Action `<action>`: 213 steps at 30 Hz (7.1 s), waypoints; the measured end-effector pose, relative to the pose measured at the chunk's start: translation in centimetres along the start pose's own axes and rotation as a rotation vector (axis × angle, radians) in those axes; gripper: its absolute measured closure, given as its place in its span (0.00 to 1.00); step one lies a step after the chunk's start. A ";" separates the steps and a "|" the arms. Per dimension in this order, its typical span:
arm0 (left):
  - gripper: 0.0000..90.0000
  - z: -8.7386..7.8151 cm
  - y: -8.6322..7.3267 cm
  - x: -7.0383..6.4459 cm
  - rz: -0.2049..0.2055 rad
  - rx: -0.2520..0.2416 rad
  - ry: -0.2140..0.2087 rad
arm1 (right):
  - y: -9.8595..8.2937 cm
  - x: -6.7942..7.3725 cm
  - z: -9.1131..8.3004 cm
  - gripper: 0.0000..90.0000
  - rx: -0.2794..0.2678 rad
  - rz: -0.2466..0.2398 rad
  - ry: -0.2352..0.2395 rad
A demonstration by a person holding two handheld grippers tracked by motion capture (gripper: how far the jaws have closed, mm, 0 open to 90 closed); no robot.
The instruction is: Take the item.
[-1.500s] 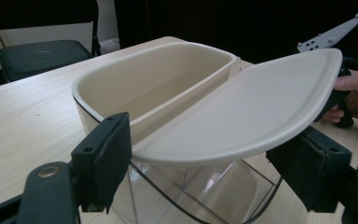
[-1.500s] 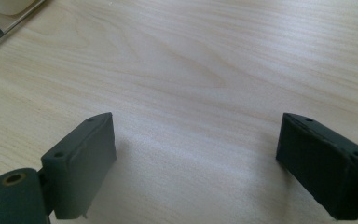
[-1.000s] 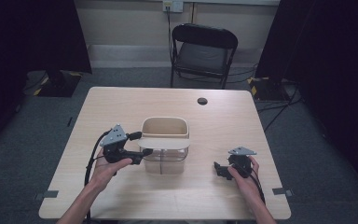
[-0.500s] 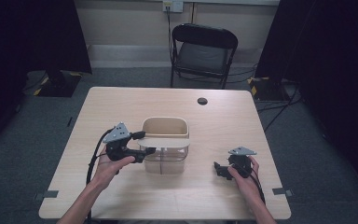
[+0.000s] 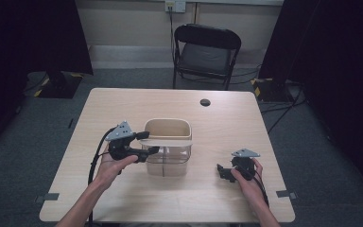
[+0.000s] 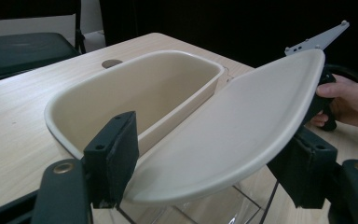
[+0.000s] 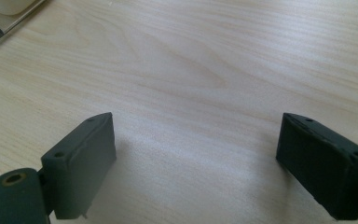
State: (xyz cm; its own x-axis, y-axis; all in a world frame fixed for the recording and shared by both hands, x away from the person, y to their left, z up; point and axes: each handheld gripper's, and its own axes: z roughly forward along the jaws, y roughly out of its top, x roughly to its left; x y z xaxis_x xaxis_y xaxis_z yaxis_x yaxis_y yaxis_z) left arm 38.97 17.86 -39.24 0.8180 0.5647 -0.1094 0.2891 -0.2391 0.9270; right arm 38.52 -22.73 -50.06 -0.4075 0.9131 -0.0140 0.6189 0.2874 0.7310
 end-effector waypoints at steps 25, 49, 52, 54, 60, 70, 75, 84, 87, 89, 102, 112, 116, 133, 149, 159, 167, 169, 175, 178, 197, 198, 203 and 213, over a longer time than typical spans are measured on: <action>0.45 0.5 0.0 0.4 -0.036 -0.025 -0.059 | 0.0 0.0 0.0 0.12 0.001 0.001 0.000; 0.51 0.5 0.7 1.1 -0.039 -0.009 -0.082 | 0.0 0.0 0.0 0.12 0.000 0.000 0.001; 0.51 0.4 0.8 1.2 -0.046 -0.016 -0.078 | 0.0 0.0 0.0 0.12 0.001 0.000 0.000; 0.52 0.5 0.9 1.4 -0.046 -0.018 -0.080 | 0.0 0.0 0.0 0.12 0.000 -0.002 0.000; 0.53 0.5 0.9 1.4 -0.054 -0.018 -0.088 | 0.0 0.0 0.0 0.12 0.001 0.001 0.001; 0.54 0.5 1.0 1.4 -0.049 -0.003 -0.071 | 0.0 0.0 0.0 0.12 0.000 0.000 0.000; 0.54 0.6 1.1 1.5 -0.056 -0.003 -0.073 | 0.0 0.0 0.0 0.12 0.001 0.001 0.001; 0.54 0.6 1.2 1.5 -0.061 -0.006 -0.072 | 0.0 0.0 0.0 0.12 0.000 -0.001 0.001; 0.55 0.6 1.2 1.6 -0.059 -0.006 -0.072 | 0.0 0.0 0.0 0.12 0.000 0.000 0.000; 0.55 0.7 1.2 1.5 -0.062 -0.009 -0.070 | 0.0 0.0 0.0 0.12 0.000 0.000 0.001; 0.55 0.7 1.2 1.5 -0.058 -0.011 -0.069 | 0.0 0.0 0.0 0.12 0.001 -0.002 0.001; 0.55 0.7 1.3 1.5 -0.066 -0.008 -0.068 | 0.0 0.0 0.0 0.12 0.000 -0.001 0.001; 0.55 0.6 1.3 1.4 -0.059 -0.008 -0.065 | 0.0 0.0 0.0 0.12 0.000 -0.001 0.001; 0.55 0.7 1.3 1.5 -0.063 -0.013 -0.072 | 0.0 0.0 0.0 0.12 0.000 0.000 0.000; 0.55 0.7 1.3 1.5 -0.064 -0.015 -0.069 | 0.0 0.0 0.0 0.12 0.000 0.000 0.001; 0.55 0.7 1.3 1.5 -0.065 -0.011 -0.067 | 0.0 0.0 0.0 0.12 0.000 -0.001 0.001; 0.55 0.7 1.4 1.5 -0.058 -0.012 -0.061 | 0.0 0.0 0.0 0.12 0.001 0.001 0.001; 0.55 0.7 1.4 1.5 -0.060 -0.010 -0.062 | 0.0 0.0 0.0 0.12 0.000 -0.002 0.000; 0.55 0.7 1.4 1.5 -0.061 -0.007 -0.063 | 0.0 0.0 0.0 0.12 0.000 0.000 0.000; 0.55 0.7 1.4 1.5 -0.061 -0.007 -0.063 | 0.0 0.0 0.0 0.12 0.001 0.001 0.000; 0.55 0.7 1.4 1.6 -0.064 -0.008 -0.066 | 0.0 0.0 0.0 0.12 0.001 0.001 0.000; 0.55 0.7 1.4 1.6 -0.064 -0.008 -0.066 | 0.0 0.0 0.0 0.12 0.000 0.000 0.001; 0.55 0.7 1.5 1.6 -0.065 -0.003 -0.066 | 0.0 0.0 0.0 0.12 0.001 -0.004 0.002; 0.55 0.7 1.4 1.7 -0.064 -0.002 -0.068 | 0.0 0.0 0.0 0.12 0.001 -0.004 0.002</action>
State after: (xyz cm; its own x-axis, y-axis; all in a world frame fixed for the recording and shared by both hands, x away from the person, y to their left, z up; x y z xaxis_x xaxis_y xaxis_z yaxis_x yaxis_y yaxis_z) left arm 41.12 17.92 -38.34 0.8297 0.5240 -0.1925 0.3408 -0.2024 0.9181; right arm 38.54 -22.73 -50.06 -0.4113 0.9114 -0.0151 0.6181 0.2910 0.7302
